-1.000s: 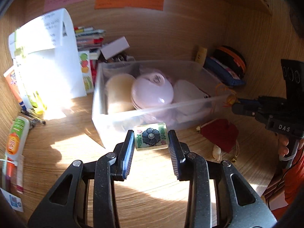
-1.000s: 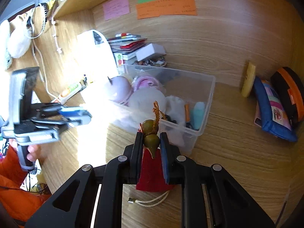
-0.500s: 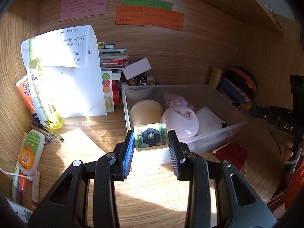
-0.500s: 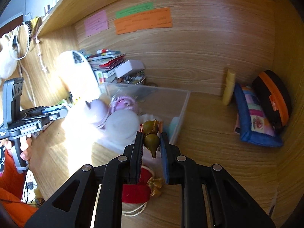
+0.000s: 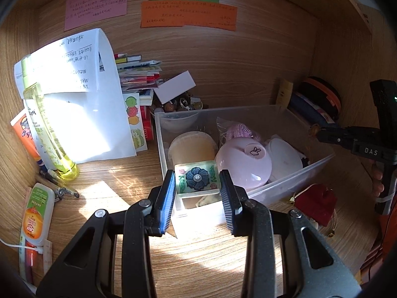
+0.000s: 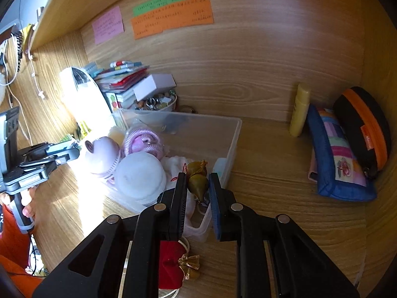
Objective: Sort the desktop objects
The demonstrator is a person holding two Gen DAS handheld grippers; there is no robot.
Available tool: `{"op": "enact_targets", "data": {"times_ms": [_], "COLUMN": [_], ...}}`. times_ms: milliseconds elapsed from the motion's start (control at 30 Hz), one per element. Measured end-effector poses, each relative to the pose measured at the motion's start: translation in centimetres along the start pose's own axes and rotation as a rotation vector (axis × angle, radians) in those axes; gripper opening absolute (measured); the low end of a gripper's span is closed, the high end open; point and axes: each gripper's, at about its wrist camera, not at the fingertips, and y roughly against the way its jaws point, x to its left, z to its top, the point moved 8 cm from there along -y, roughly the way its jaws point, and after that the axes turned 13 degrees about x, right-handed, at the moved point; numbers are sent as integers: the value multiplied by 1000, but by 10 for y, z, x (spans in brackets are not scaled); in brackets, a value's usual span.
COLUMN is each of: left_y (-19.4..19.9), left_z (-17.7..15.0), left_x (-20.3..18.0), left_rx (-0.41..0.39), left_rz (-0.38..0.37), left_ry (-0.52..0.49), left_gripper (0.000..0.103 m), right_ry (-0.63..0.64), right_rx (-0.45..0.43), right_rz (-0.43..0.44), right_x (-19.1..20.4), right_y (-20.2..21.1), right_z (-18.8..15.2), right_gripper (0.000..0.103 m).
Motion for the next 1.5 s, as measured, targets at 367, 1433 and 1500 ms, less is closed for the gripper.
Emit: {"op": "enact_targets", "data": {"times_ms": [367,1433,1500], "left_y": [-9,7,11], "left_z": [1,1,2], "left_x": [-2,-19,-18], "left_rx": [21,-7,-11], "left_rz": [-39,-16,-14], "left_ry": [-25,-92,-83], "left_gripper": [35,71,72], "right_ry": [48,117,124], "right_rx": [49,5,-9], "right_rz": [-11,-112,-126], "right_x": [13,21,22], "right_y": [-28,-24,-18], "right_z": [8,10,9], "right_gripper": [16,57,71]}}
